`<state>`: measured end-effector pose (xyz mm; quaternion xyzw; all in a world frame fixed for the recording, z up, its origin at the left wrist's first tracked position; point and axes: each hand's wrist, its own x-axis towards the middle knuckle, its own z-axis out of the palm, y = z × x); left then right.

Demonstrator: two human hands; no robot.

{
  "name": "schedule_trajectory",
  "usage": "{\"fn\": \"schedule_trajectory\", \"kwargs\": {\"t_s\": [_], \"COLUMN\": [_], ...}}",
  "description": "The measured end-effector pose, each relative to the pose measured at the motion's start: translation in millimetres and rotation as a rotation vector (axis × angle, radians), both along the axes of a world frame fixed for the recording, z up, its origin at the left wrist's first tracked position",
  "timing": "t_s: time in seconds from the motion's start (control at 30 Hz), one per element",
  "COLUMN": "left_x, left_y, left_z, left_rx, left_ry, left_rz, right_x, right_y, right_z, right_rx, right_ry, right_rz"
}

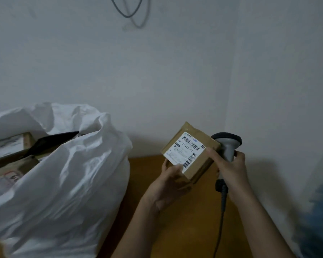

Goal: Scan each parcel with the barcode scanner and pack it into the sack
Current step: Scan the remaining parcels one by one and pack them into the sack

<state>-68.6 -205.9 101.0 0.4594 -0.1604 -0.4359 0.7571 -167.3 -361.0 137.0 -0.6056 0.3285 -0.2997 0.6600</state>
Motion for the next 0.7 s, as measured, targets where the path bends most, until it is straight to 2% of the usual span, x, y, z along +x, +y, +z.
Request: {"fn": "schedule_trajectory", "kwargs": {"t_s": [0.2, 0.37, 0.57, 0.7], "left_x": [-15, -33, -39, -34], "left_y": [59, 91, 111, 105], "left_z": [14, 10, -2, -11], "left_rx": [0.042, 0.152, 0.247, 0.226], "left_ry": [-0.09, -0.185, -0.117, 0.048], "left_rz": [0.056, -0.032, 0.209, 0.431], "right_x": [-36, -41, -33, -45], "right_y": [29, 49, 62, 59], "right_z": [11, 14, 28, 46], "right_rx": [-0.004, -0.033, -0.121, -0.173], "right_ry": [-0.031, -0.028, 0.072, 0.082], "right_rz": [0.105, 0.124, 0.142, 0.263]}}
